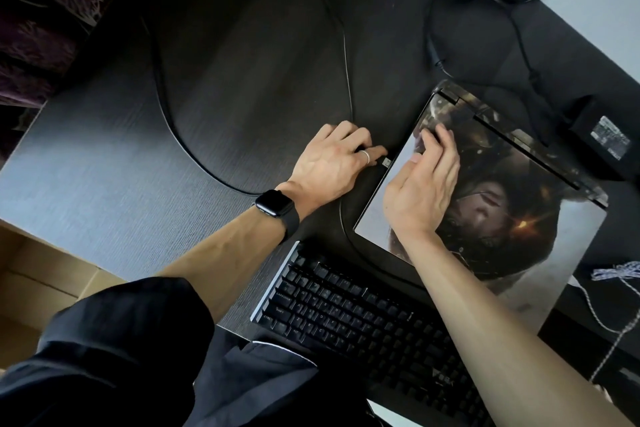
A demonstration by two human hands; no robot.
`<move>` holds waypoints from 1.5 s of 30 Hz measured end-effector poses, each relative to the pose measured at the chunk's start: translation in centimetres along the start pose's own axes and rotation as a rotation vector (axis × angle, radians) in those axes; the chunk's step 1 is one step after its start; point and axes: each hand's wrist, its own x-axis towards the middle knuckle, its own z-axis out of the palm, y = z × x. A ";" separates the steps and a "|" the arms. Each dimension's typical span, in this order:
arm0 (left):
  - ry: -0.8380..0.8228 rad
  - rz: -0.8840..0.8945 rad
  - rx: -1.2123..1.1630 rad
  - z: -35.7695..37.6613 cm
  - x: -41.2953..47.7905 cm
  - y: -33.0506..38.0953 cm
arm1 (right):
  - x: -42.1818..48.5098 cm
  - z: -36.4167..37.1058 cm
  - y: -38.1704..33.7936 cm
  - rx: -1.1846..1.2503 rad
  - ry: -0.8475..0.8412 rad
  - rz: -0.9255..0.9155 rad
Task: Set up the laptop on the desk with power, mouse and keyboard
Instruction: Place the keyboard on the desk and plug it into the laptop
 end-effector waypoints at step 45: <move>-0.091 -0.085 -0.270 0.2 0.7 0.6 | 0.0 0.1 -0.3 0.011 0.020 0.013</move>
